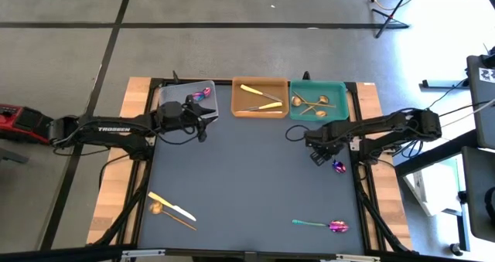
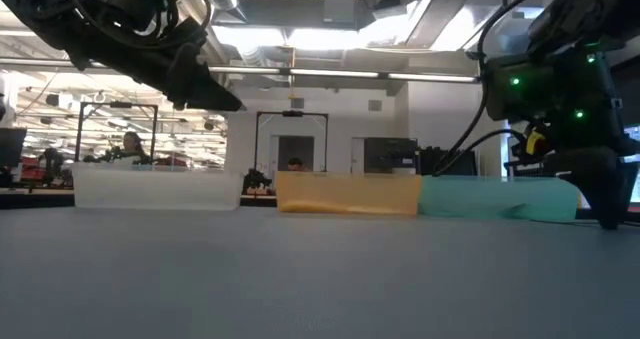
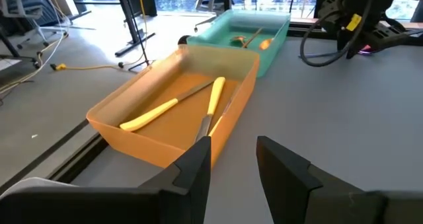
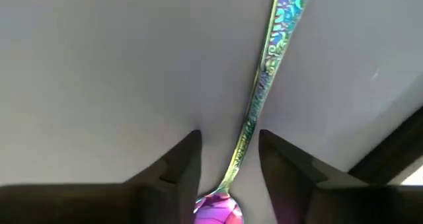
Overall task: Sort silverware by color (type)
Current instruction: Put the iridescent blue spoon into the transparent bin
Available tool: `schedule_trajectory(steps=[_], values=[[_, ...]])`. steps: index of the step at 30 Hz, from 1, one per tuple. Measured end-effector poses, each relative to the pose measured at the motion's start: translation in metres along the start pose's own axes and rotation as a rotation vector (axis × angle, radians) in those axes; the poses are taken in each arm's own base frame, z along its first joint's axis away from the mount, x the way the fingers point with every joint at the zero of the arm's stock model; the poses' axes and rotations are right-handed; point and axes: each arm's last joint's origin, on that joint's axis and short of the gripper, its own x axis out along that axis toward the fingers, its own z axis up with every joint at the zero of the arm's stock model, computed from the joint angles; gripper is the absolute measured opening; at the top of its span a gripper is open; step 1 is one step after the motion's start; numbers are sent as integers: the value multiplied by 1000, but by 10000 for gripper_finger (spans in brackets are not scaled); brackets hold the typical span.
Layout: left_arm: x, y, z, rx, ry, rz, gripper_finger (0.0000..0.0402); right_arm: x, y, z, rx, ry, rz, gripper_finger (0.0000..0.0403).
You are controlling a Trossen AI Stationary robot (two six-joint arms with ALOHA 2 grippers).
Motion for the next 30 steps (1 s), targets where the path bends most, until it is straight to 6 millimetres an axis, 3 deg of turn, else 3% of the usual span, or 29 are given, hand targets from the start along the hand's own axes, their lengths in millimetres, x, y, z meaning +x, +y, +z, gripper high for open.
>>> schedule_trajectory(steps=[8, 13, 19, 26, 30], values=[[-1, -5, -1, -17, 7, -25, 117, 0, 2, 3, -155, -10, 37, 17], [-2, -14, 0, -4, 4, -67, 117, -7, 6, 8, -280, -49, 44, 20], [-2, -25, 1, 9, -14, -120, 117, -41, 39, 19, -479, -323, 94, 4], [5, -40, -2, 25, -32, -180, 117, -80, 77, 40, -705, -823, 258, 4], [14, -49, -5, 27, -59, -205, 117, -102, 89, 50, -749, -1089, 337, 5]])
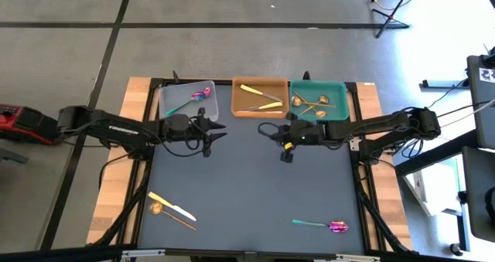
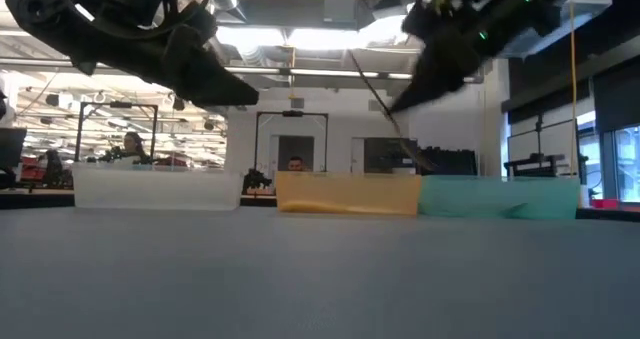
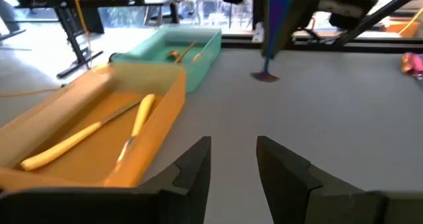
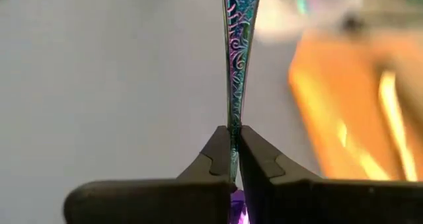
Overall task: Sort silverware by color (type)
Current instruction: Put the iridescent blue spoon into the transparent bin
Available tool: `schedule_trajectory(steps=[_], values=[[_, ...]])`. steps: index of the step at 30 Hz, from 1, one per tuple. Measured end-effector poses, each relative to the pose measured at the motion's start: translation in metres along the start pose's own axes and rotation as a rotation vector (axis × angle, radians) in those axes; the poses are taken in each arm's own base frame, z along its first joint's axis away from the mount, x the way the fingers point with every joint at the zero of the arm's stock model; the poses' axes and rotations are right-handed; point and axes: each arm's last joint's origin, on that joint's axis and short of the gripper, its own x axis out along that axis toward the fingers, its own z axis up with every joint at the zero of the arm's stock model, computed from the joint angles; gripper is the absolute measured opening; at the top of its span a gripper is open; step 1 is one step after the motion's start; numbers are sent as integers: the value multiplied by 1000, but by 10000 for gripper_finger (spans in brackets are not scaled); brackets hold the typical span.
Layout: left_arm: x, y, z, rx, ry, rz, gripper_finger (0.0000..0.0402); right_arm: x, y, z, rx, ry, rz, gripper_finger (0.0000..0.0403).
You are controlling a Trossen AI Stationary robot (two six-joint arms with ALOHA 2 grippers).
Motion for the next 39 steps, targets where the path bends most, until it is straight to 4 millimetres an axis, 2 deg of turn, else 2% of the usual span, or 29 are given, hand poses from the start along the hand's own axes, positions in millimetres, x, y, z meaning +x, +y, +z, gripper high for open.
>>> schedule_trajectory(steps=[6, 10, 15, 19, 33, 36, 39], values=[[15, -12, -2, 36, -94, -41, 117, 2, 2, 25, -62, -277, 64, 2], [22, -20, -3, 66, -169, -64, 117, 17, 7, 29, -85, -369, 128, 4], [31, -28, -3, 68, -195, -85, 117, 39, 13, 25, -92, -413, 154, 2], [40, -34, 2, 68, -202, -99, 117, 47, 14, 26, -89, -473, 146, 4], [77, -53, 8, 70, -184, -128, 117, 46, 19, 29, -92, -524, 181, 5], [80, -56, 9, 73, -175, -122, 115, 46, 20, 29, -93, -523, 182, 5], [81, -57, 8, 75, -168, -125, 95, 47, 19, 27, -94, -502, 183, 5]])
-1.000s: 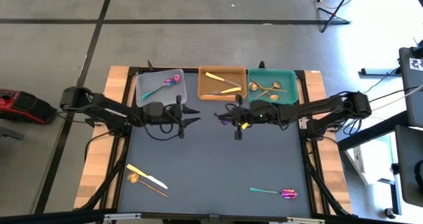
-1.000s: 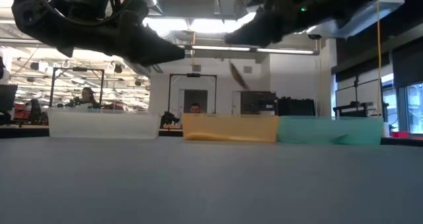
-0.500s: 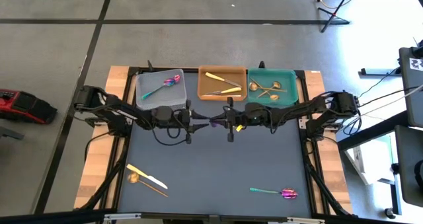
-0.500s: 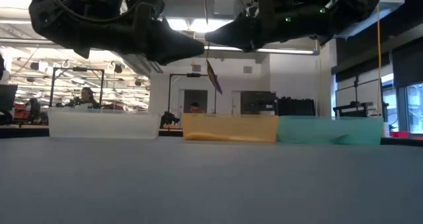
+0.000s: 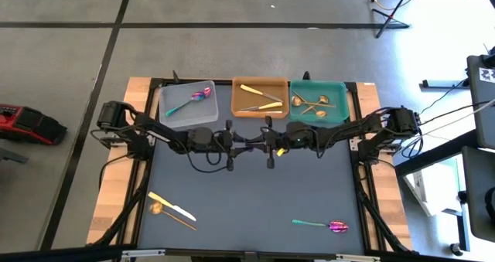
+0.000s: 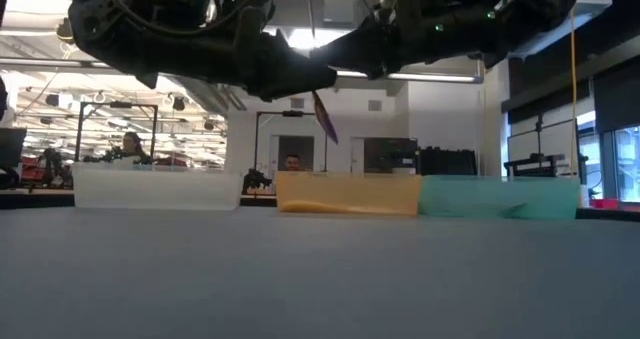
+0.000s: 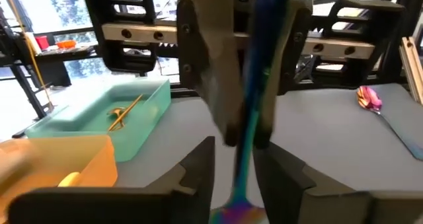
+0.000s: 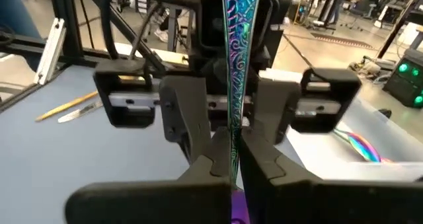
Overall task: Sort silverware by color (type)
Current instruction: Put the iridescent blue spoon into the transparent bin
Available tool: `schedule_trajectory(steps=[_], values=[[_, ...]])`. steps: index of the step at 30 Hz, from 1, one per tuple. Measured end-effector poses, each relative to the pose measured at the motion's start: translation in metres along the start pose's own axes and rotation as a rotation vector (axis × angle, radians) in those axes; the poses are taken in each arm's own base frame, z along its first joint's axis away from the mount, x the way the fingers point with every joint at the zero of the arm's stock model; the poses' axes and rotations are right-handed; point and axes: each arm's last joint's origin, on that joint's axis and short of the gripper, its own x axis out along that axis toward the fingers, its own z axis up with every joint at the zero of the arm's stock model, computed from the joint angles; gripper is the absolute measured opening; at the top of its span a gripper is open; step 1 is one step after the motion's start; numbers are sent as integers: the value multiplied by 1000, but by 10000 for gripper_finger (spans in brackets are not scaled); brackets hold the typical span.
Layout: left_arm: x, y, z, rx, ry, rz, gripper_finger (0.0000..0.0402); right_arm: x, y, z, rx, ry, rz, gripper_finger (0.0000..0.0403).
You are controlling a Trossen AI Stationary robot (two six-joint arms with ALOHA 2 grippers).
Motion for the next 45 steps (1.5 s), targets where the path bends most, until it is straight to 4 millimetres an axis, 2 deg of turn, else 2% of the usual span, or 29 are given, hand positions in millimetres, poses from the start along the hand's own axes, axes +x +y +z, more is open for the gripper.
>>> schedule_trajectory(steps=[6, 11, 14, 18, 22, 24, 28, 31, 35, 38, 45], values=[[-1, 0, 1, 26, 4, -7, 15, 0, 0, 0, 29, 0, -2, 5], [-1, 0, 0, 28, 17, -11, 13, 0, 0, -1, 74, 7, -1, 6], [-5, 2, 3, 39, 66, -8, 12, -3, 0, 1, 88, 31, 3, 23], [-21, 10, 11, 69, 202, 70, 11, -27, 0, 21, 110, 83, 31, 61], [-48, 26, 22, 115, 361, 233, 12, -60, -1, 38, 123, 164, 43, 84], [-63, 39, 27, 152, 436, 358, 12, -71, -1, 40, 142, 198, 46, 88], [-95, 70, 38, 234, 550, 610, 12, -77, 3, 33, 138, 239, 50, 89], [-112, 93, 42, 249, 594, 732, 12, -75, 3, 32, 136, 236, 46, 89], [-123, 120, 38, 207, 645, 765, 12, -73, 2, 30, 125, 243, 19, 89], [-125, 133, 28, 168, 716, 765, 12, -73, 2, 32, 108, 229, 15, 89], [-132, 147, -1, 112, 967, 824, 12, -73, 2, 29, 106, 259, 20, 89]])
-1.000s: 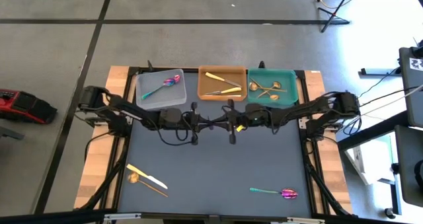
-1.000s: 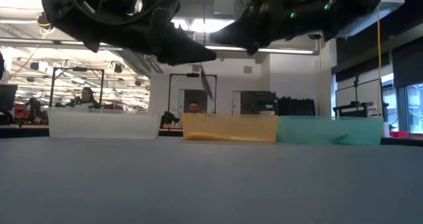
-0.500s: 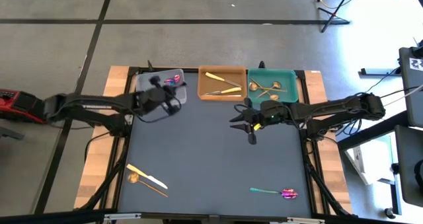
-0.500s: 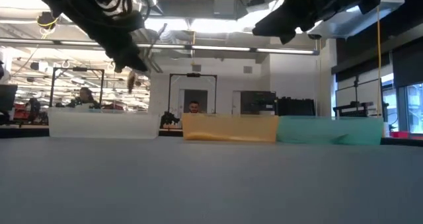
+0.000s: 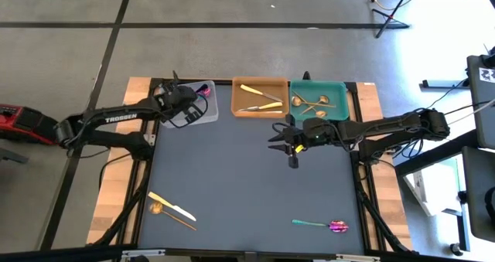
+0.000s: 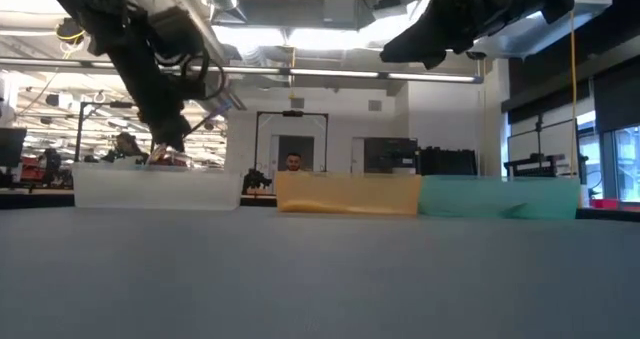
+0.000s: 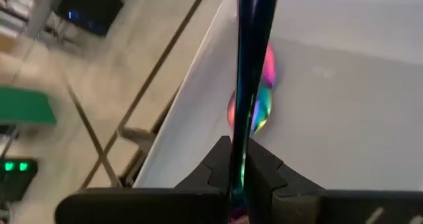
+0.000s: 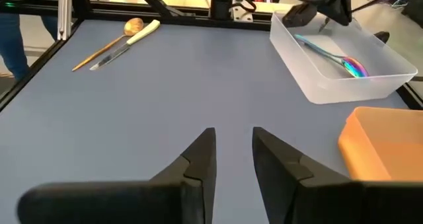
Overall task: Sort silverware by color (type)
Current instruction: Put the iridescent blue spoon into the transparent bin
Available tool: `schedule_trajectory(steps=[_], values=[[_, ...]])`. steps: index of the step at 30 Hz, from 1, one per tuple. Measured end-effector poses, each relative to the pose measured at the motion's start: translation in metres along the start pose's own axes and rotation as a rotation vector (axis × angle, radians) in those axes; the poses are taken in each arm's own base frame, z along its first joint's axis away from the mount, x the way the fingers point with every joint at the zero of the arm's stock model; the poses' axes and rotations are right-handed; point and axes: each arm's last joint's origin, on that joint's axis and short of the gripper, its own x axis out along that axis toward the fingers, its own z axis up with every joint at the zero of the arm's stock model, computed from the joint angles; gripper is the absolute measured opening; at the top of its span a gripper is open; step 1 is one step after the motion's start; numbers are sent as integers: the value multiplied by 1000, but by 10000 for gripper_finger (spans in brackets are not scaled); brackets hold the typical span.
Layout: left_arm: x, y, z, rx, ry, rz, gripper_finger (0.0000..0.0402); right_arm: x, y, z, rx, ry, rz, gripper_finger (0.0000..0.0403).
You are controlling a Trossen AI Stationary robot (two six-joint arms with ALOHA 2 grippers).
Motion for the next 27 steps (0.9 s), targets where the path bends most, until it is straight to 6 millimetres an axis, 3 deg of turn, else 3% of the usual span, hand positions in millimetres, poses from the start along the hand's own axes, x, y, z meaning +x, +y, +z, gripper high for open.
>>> schedule_trajectory(steps=[5, 14, 19, 27], values=[[9, -1, -2, 0, 47, 4, 23, 0, 0, 0, 0, -1, 0, 89], [3, -1, -2, -22, 37, 33, 105, -1, 0, 3, 36, 11, 8, 89], [-16, -15, 3, -13, -62, -69, 110, -2, 16, 1, 20, 60, 90, 89], [-62, -66, 21, -21, -367, -367, 111, -11, 60, -13, 55, 216, 197, 89]])
